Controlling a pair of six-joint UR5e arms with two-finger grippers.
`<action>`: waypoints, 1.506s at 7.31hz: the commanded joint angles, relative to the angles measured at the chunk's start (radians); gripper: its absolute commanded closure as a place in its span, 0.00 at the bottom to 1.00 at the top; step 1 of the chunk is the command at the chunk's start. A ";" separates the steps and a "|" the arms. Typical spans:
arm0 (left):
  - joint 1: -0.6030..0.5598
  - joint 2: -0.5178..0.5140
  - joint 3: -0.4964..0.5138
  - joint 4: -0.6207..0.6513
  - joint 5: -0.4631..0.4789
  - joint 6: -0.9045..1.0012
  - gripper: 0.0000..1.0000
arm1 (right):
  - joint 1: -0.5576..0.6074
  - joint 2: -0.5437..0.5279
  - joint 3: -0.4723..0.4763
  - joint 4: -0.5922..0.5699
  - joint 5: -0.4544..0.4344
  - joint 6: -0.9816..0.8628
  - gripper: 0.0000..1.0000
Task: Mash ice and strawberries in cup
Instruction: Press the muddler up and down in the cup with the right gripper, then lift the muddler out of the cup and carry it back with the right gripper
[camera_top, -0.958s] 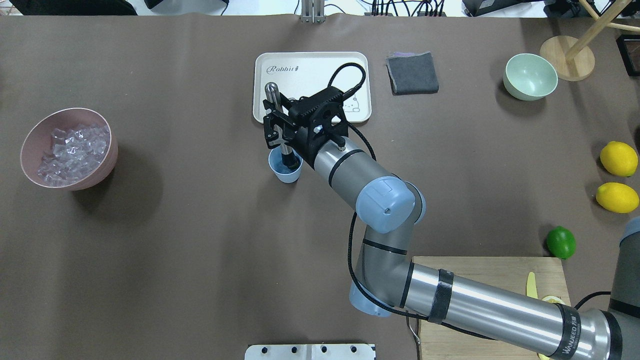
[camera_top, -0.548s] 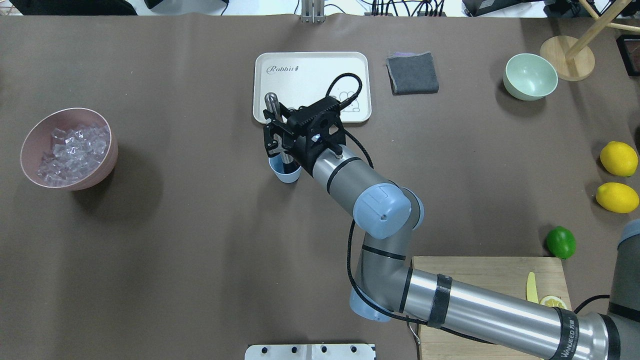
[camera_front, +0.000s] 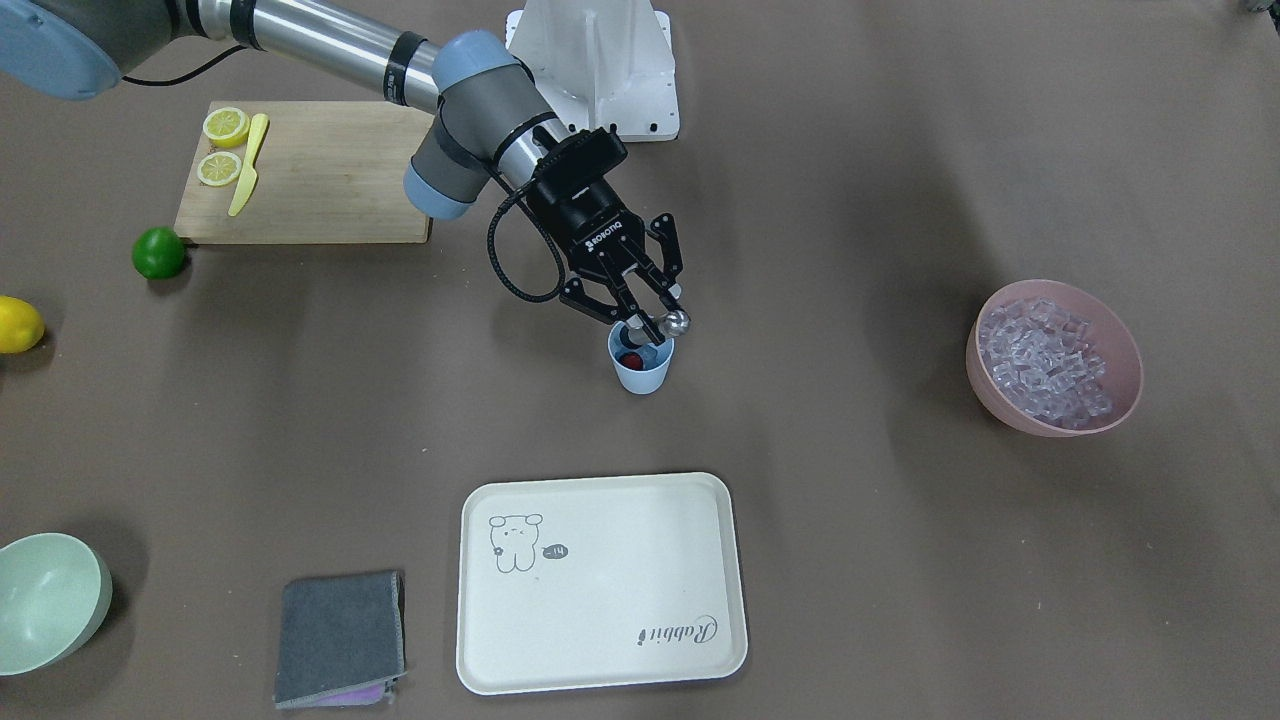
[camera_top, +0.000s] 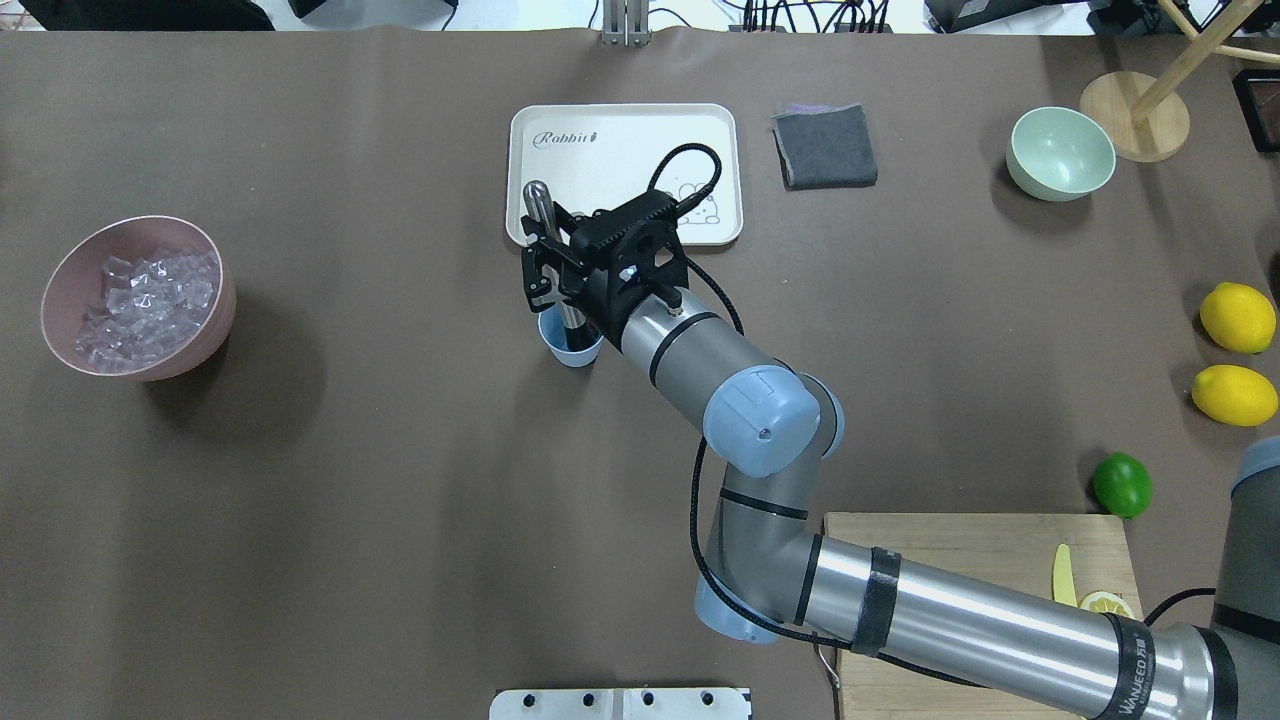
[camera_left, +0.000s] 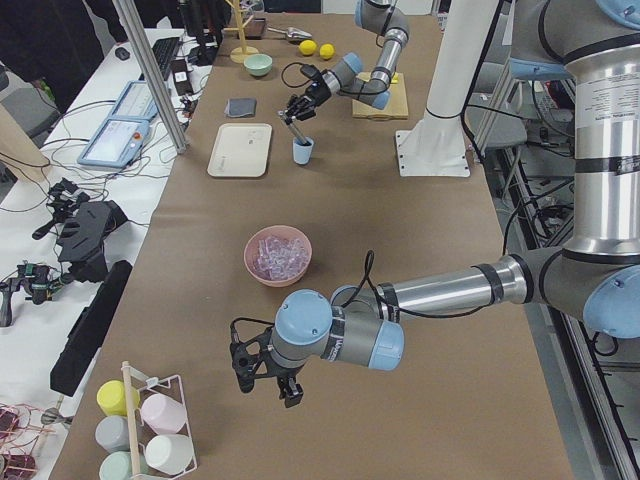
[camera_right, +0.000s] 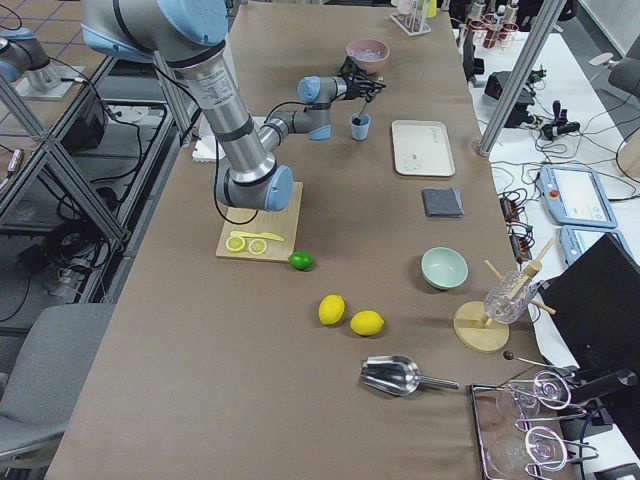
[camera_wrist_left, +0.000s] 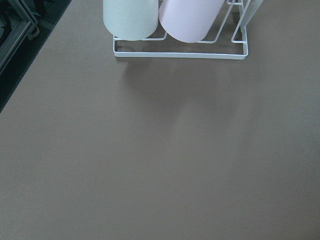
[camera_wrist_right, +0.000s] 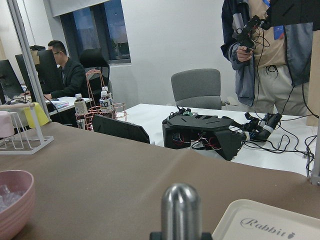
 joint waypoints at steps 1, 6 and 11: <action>0.000 0.000 0.000 0.001 0.000 0.000 0.02 | 0.021 0.002 0.063 0.003 -0.002 -0.001 1.00; 0.000 0.002 -0.013 -0.064 0.005 -0.002 0.02 | 0.111 -0.022 0.162 -0.089 -0.006 0.151 1.00; 0.121 -0.075 -0.099 -0.166 0.006 0.046 0.02 | 0.448 -0.266 0.341 -0.431 0.220 0.386 1.00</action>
